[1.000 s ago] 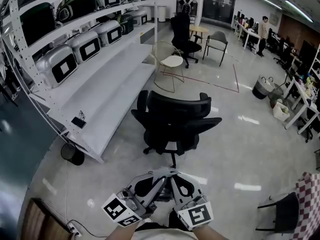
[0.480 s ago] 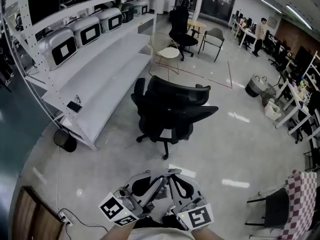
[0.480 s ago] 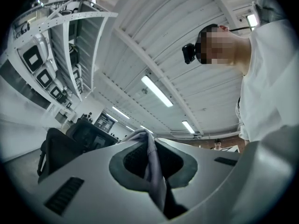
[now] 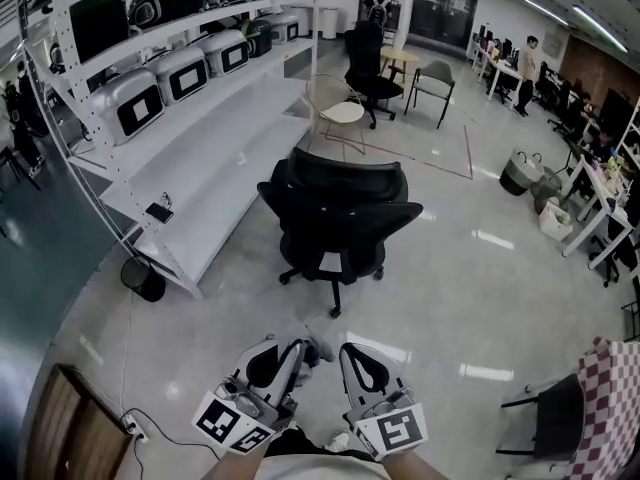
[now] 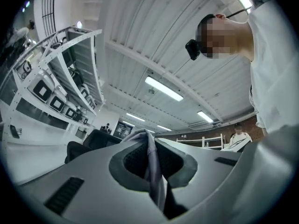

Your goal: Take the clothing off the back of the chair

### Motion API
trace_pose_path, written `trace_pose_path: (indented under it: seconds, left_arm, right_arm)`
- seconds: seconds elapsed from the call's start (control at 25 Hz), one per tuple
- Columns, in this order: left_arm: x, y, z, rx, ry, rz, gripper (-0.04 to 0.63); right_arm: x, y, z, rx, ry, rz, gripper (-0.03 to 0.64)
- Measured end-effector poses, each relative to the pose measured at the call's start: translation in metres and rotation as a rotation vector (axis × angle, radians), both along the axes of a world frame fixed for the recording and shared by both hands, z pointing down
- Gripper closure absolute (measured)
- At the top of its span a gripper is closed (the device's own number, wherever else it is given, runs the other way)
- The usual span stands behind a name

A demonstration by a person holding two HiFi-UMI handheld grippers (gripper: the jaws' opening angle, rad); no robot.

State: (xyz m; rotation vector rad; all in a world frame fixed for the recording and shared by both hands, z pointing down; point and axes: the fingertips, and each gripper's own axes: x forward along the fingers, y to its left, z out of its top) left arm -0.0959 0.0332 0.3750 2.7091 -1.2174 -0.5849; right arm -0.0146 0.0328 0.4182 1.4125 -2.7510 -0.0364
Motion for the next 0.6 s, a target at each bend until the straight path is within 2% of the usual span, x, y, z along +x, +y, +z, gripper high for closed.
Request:
trace_pose_path:
  seconds: [0.16, 0.24, 0.6]
  left_arm:
    - [0.009, 0.019, 0.007, -0.015, -0.062, -0.116, 0.57]
    - [0.016, 0.026, 0.009, -0.02, -0.093, -0.148, 0.571]
    - [0.039, 0.035, 0.007, 0.004, -0.122, -0.082, 0.571]
  right_arm:
    - [0.019, 0.016, 0.005, -0.011, -0.022, -0.005, 0.6]
    - [0.026, 0.019, 0.003, -0.01, -0.024, -0.002, 0.6]
    - [0.031, 0.026, -0.009, 0.025, -0.041, 0.046, 0.6]
